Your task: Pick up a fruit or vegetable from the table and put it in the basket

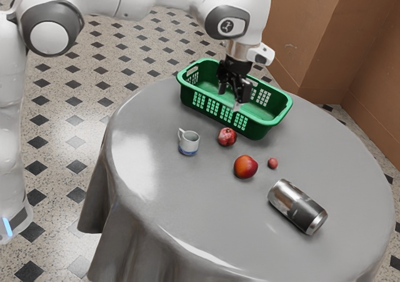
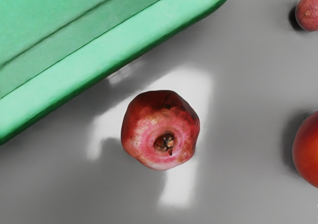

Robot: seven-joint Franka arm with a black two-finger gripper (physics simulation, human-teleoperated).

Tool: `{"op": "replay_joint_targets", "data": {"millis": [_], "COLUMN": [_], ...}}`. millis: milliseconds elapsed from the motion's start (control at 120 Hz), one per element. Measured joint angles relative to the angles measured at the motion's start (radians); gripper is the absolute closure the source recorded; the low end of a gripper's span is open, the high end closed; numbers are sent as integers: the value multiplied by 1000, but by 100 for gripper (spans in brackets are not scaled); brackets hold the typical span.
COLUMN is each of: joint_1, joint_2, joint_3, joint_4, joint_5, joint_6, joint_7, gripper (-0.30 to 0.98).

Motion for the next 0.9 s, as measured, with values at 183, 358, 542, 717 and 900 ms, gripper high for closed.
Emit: {"op": "replay_joint_targets", "data": {"millis": [183, 358, 542, 717, 900], "joint_1": [2, 2, 2, 6, 8], "joint_2": [1, 30, 32, 29, 56], "joint_3": [1, 1, 3, 6, 6], "joint_4": [-59, -61, -97, -115, -108], "joint_5": [-4, -14, -19, -21, -26], "joint_6": [46, 76, 97, 113, 128], "joint_7": [-50, -86, -114, -133, -147], "gripper": [0, 0, 0, 0, 0]}}
